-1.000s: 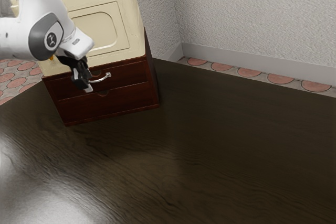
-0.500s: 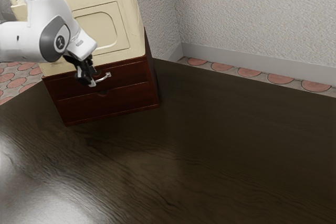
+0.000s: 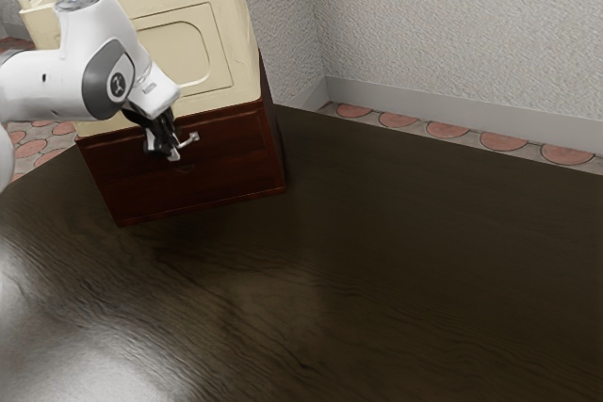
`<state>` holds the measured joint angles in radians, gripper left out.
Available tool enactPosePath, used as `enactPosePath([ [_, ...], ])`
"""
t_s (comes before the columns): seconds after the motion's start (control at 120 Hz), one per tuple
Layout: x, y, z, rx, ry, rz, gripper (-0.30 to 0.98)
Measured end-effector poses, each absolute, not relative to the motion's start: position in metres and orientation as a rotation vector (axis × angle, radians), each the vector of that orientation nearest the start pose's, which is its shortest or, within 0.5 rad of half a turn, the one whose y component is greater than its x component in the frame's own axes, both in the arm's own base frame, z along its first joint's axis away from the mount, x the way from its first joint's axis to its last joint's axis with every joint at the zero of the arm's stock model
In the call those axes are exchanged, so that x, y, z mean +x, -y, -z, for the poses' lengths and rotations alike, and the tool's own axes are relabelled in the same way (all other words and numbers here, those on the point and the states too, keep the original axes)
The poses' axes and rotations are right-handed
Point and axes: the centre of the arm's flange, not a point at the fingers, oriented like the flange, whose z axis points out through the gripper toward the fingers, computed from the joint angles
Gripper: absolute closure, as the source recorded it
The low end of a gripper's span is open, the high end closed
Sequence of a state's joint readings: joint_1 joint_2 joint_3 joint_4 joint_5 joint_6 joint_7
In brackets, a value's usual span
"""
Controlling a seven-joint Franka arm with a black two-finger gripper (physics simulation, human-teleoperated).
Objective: Pull the drawer handle with one arm to open the drawer
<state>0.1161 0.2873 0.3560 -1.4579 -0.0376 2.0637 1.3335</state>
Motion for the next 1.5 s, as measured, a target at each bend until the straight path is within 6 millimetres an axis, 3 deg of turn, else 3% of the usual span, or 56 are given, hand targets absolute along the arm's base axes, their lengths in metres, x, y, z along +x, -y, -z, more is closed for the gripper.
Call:
enactPosePath([
  [0.142,0.611,-0.266,-0.566,-2.562,-1.229,0.241,0.71],
  [0.467,0.562,-0.228,-0.577,-2.561,-1.306,0.258,0.78],
  [0.6,0.546,-0.22,-0.568,-2.577,-1.32,0.241,0.79],
  [0.992,0.523,-0.204,-0.564,-2.609,-1.318,0.26,0.78],
  [1.225,0.499,-0.181,-0.568,-2.584,-1.351,0.254,0.78],
  [1.5,0.496,-0.175,-0.566,-2.585,-1.325,0.235,0.73],
])
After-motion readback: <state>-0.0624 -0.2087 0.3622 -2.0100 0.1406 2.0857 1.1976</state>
